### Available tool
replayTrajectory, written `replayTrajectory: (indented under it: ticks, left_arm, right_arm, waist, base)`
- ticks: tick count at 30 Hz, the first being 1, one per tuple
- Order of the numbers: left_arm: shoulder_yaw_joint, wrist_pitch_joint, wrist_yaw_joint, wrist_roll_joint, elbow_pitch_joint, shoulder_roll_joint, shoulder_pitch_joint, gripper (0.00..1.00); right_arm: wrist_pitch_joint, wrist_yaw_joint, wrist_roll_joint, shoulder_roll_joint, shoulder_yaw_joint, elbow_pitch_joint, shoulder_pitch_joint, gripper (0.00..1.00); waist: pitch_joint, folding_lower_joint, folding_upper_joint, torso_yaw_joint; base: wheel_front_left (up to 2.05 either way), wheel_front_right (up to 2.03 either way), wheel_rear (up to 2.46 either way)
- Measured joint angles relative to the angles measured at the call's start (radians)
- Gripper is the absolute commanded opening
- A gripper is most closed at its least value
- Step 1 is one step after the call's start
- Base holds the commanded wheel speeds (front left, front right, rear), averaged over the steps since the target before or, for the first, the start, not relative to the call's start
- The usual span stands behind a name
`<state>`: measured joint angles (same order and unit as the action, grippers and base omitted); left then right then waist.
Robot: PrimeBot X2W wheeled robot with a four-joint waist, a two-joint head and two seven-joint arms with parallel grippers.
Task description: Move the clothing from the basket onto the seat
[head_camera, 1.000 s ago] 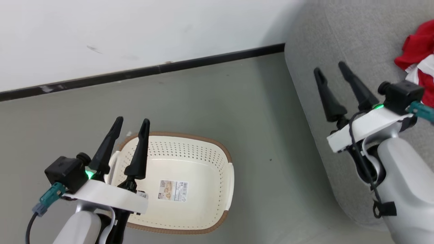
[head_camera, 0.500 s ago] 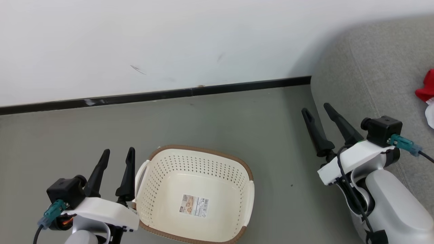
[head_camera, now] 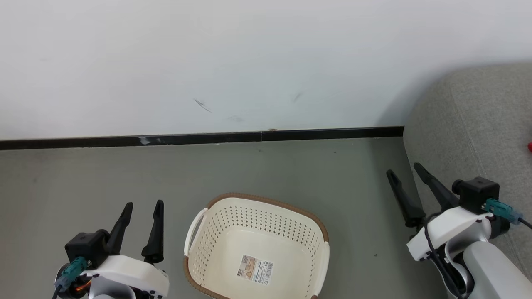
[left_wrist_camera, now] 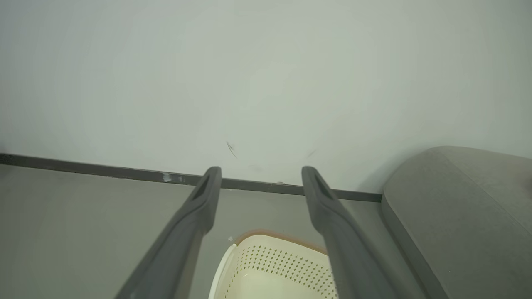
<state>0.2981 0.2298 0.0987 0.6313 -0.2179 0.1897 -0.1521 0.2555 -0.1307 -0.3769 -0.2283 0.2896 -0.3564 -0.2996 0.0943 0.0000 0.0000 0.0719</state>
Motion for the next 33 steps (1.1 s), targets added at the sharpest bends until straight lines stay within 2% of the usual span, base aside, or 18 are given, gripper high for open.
replayTrajectory:
  ticks: [8,17,33]
  left_arm:
    - [0.001,0.002,0.0,-0.007,-0.042,0.0,0.003,1.0]
    - [0.0,0.01,-0.006,-0.01,-0.076,-0.002,0.018,1.0]
    - [-0.008,0.011,-0.024,-0.01,-0.103,-0.003,0.035,1.0]
  right_arm:
    - [0.0,0.0,0.009,0.013,-0.073,0.007,0.075,1.0]
    - [0.0,0.0,0.029,0.034,-0.101,0.026,0.137,1.0]
    - [0.0,0.0,0.061,0.063,-0.137,0.066,0.197,1.0]
  waist:
    - [-0.046,0.0,0.0,0.032]
    - [-0.089,0.0,0.0,0.046]
    - [-0.101,0.0,0.0,0.005]
  base:
    - [0.0,0.0,0.0]
    - [0.0,0.0,0.0]
    - [0.0,0.0,0.0]
